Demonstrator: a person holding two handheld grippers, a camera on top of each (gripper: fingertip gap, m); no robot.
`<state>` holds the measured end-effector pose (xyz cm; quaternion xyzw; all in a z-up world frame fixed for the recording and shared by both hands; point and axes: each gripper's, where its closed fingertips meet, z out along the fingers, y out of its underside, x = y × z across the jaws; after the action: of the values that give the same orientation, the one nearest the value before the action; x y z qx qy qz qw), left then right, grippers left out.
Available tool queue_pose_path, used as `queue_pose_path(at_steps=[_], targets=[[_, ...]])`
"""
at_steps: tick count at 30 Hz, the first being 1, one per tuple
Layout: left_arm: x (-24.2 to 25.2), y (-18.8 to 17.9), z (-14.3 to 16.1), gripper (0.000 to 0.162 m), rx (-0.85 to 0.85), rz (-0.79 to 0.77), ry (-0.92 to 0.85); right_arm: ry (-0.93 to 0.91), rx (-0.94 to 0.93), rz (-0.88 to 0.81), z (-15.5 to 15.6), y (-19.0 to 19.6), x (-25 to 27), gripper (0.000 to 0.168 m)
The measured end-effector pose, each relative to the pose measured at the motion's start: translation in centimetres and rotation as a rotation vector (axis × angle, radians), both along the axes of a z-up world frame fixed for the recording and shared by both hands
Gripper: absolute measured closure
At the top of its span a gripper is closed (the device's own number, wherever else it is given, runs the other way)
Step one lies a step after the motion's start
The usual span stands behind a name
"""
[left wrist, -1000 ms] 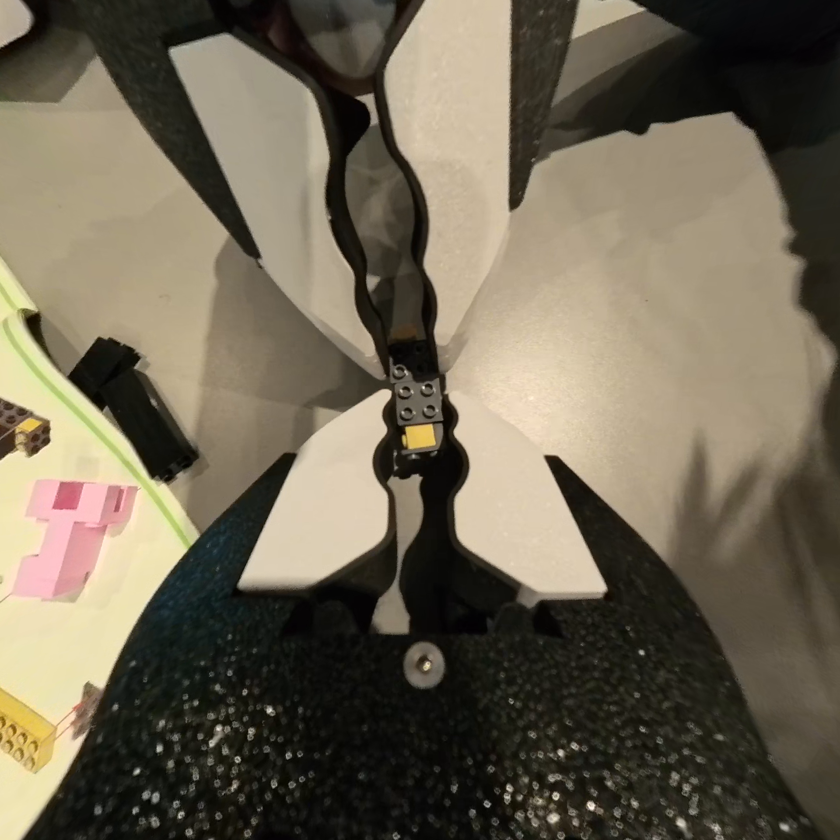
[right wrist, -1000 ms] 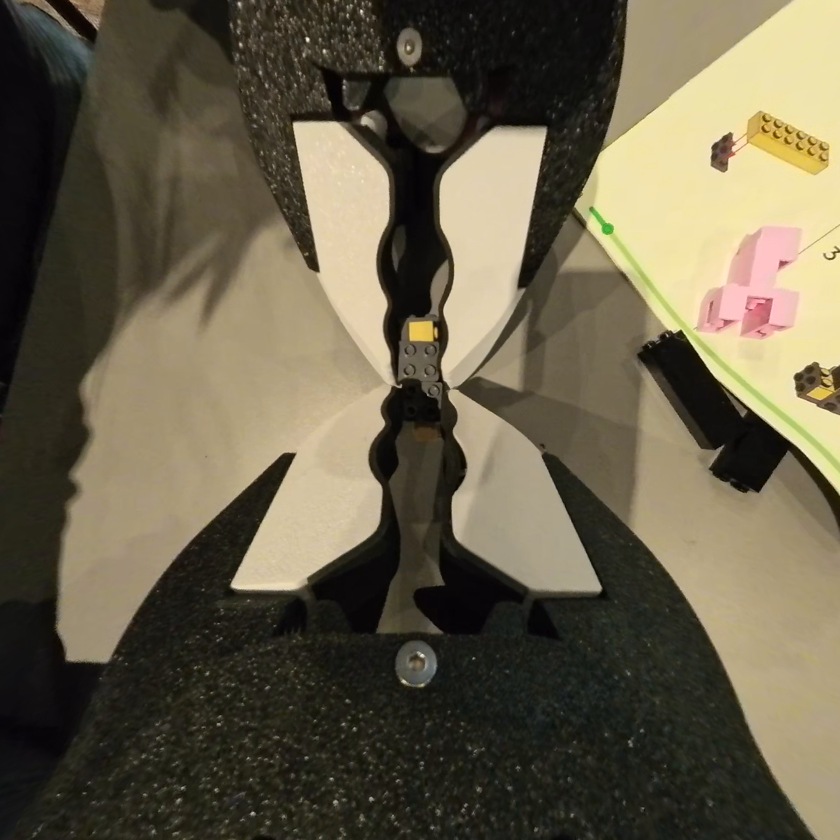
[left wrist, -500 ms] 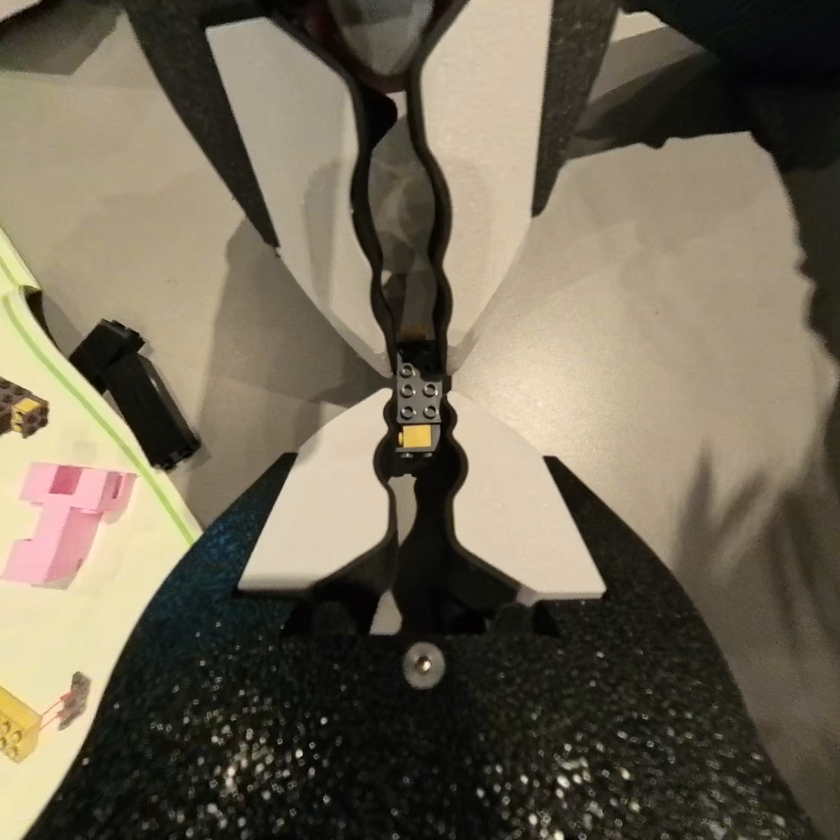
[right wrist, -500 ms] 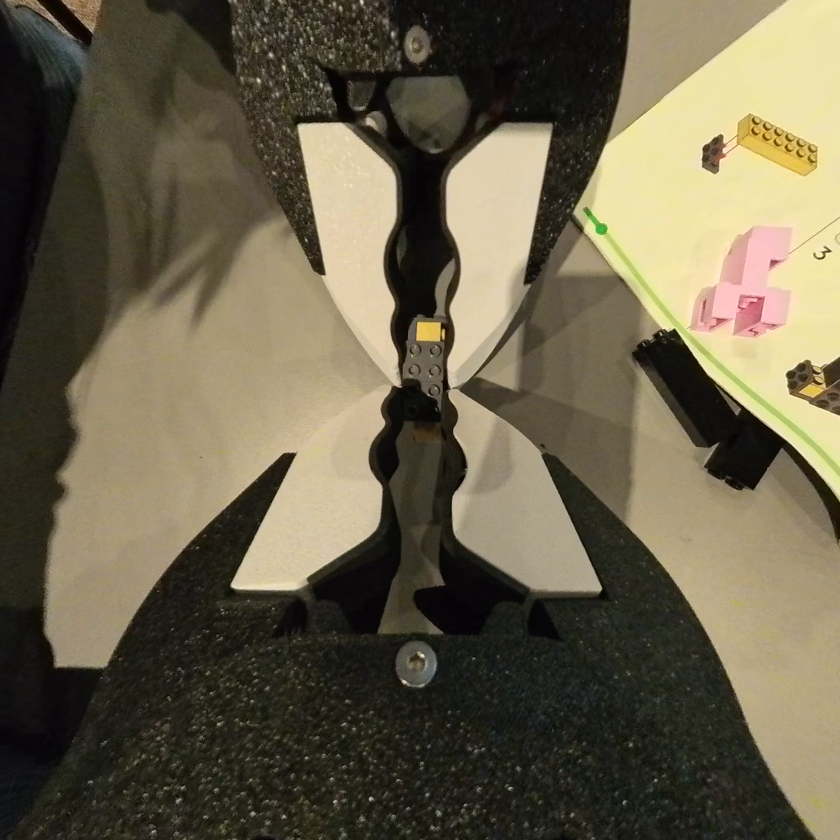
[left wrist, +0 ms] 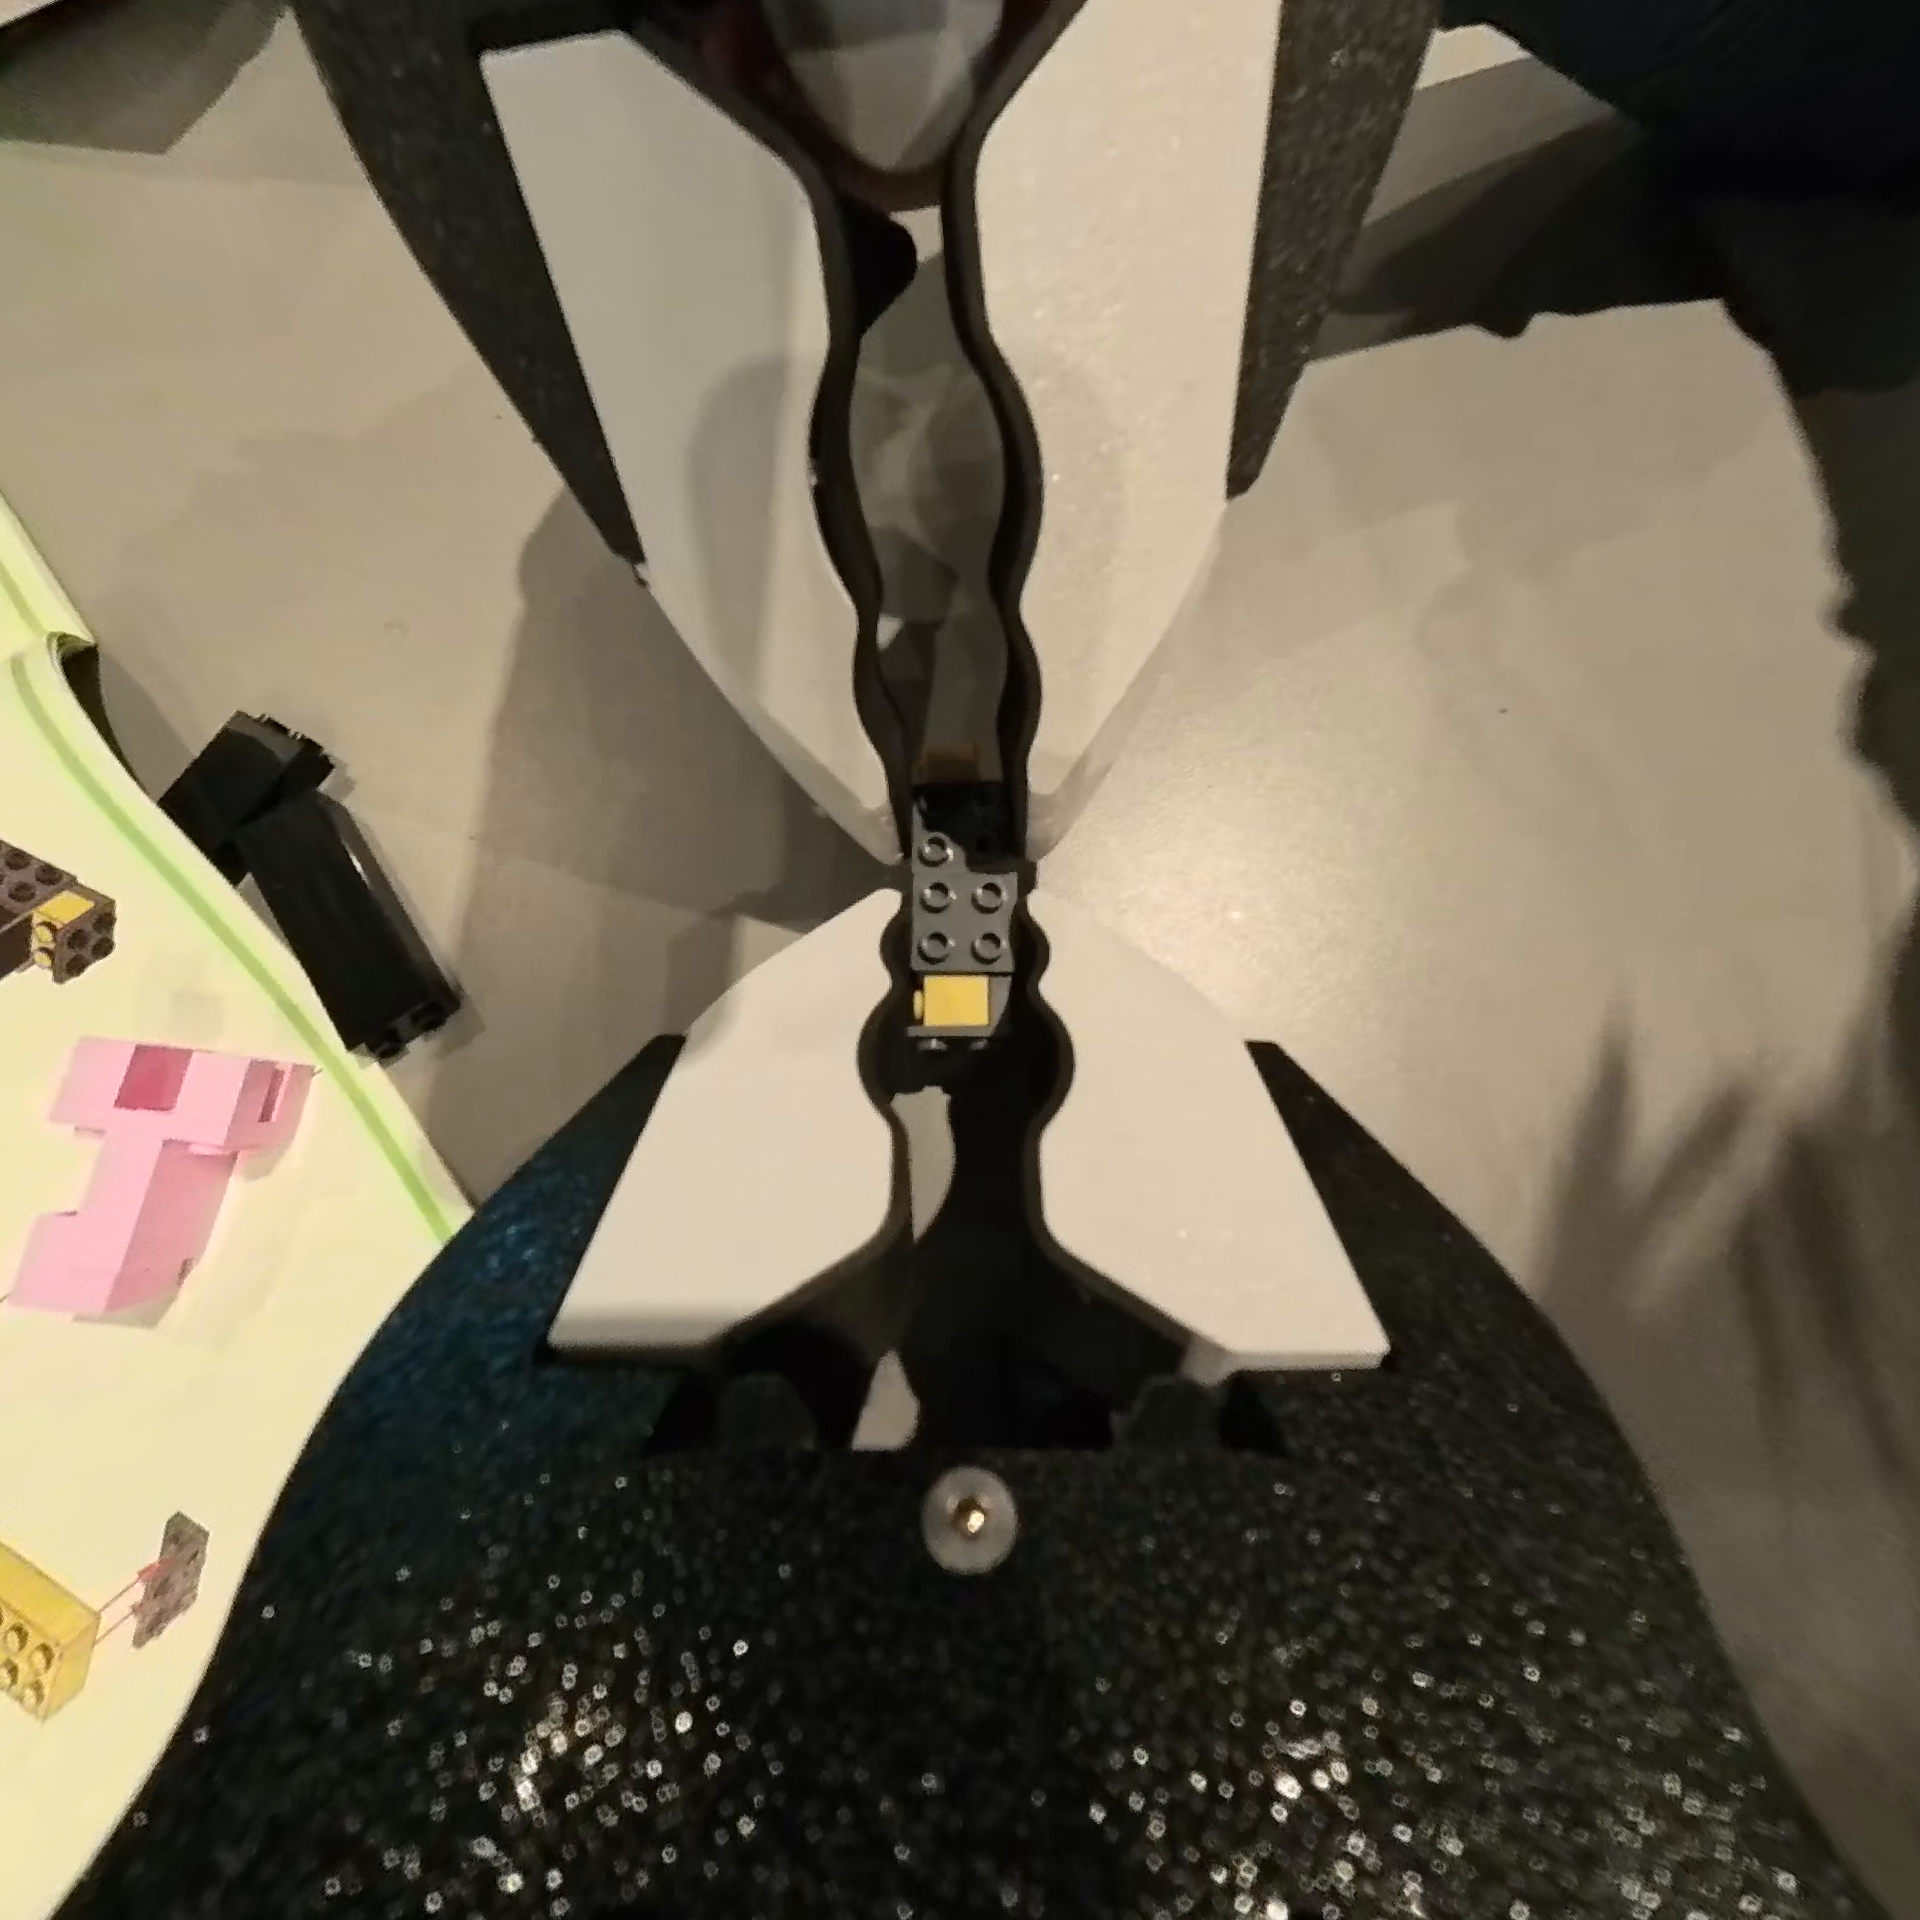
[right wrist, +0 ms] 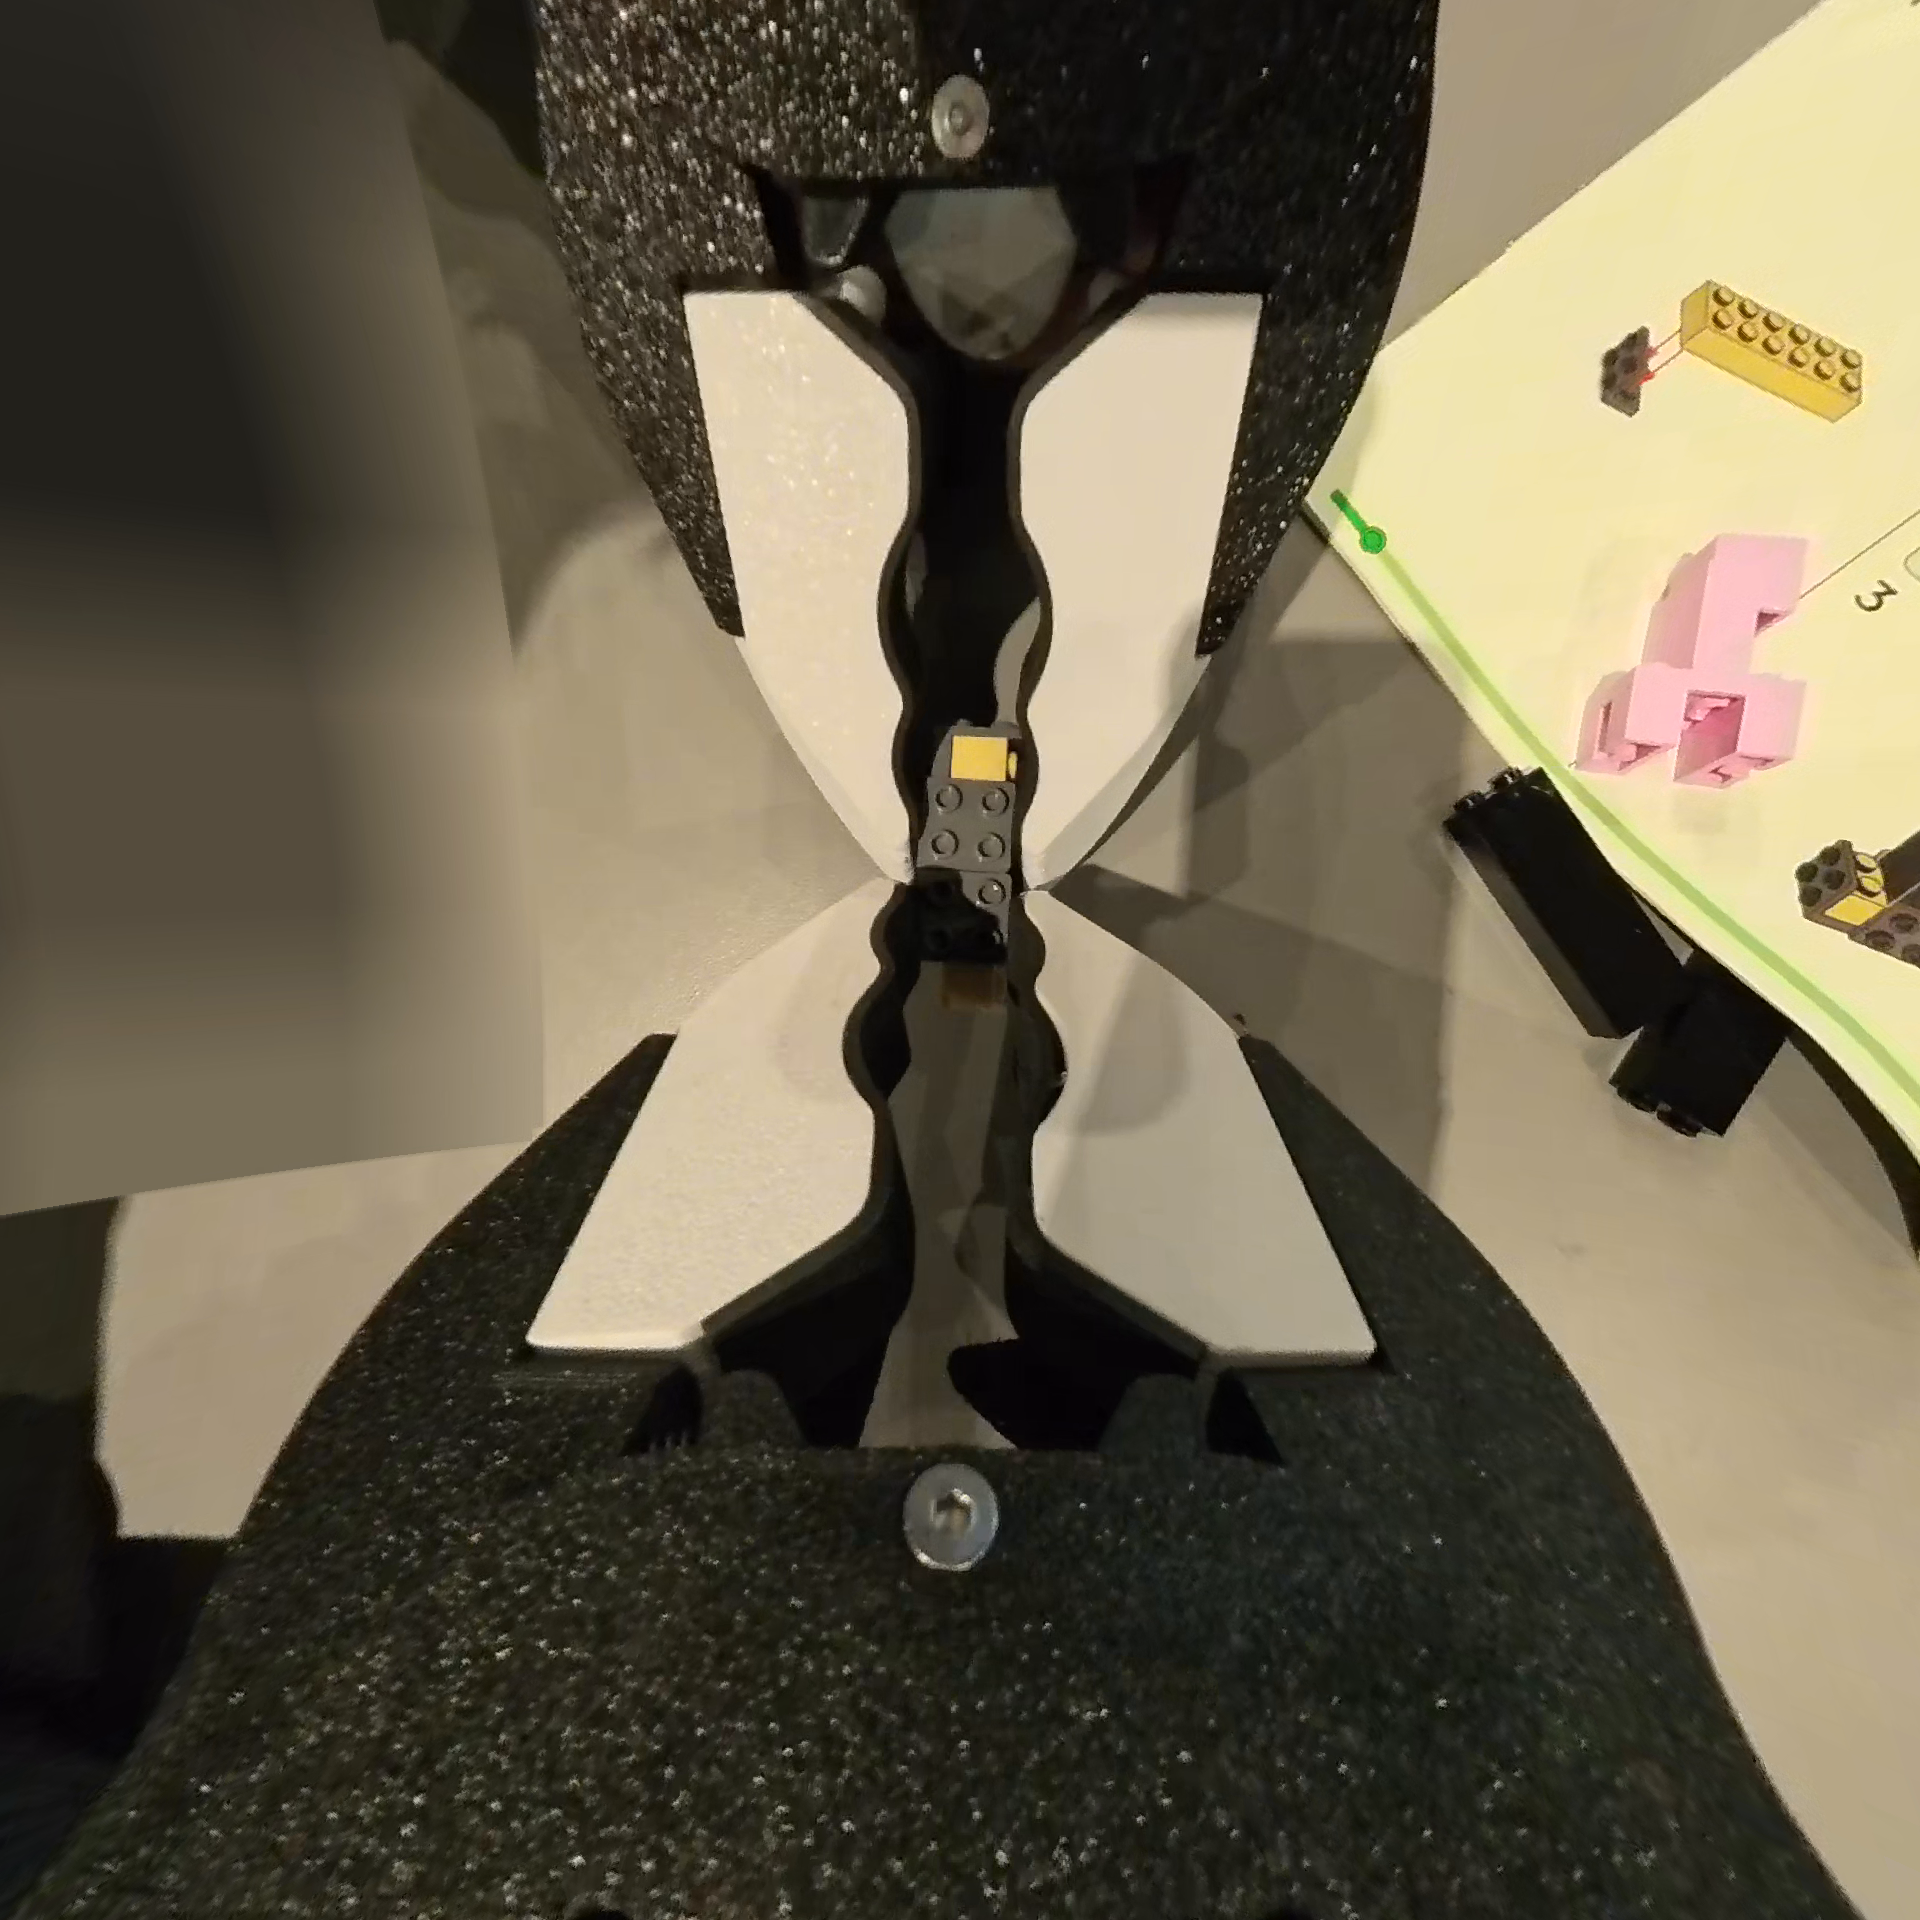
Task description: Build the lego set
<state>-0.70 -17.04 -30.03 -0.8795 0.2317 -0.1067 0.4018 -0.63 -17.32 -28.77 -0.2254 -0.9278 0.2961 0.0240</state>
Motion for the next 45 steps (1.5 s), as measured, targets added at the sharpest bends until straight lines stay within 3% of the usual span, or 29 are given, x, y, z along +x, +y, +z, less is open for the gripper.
queue_pose_path(at_steps=[13, 19, 25, 41, 45], targets=[[0.04, -0.03, 0.08, 0.145, -0.03, 0.021, -0.067, 0.0, 0.003, 0.001, 0.02, -0.05, -0.03, 0.152], [0.02, -0.34, 0.13, 0.131, -0.024, 0.017, -0.062, 0.016, 0.019, -0.004, 0.0, 0.03, -0.21, 0.152], [-0.28, -0.27, 0.07, 0.144, -0.02, 0.033, -0.048, 0.017, 0.016, -0.01, 0.01, 0.03, -0.3, 0.152], [-0.41, -0.2, 0.01, 0.145, -0.012, 0.023, -0.027, 0.007, -0.008, -0.045, 0.01, 0.21, -0.69, 0.145], [-0.4, -0.2, 0.0, 0.145, -0.012, 0.022, -0.028, -0.05, -0.046, -0.051, 0.01, -0.05, -0.31, 0.152]])
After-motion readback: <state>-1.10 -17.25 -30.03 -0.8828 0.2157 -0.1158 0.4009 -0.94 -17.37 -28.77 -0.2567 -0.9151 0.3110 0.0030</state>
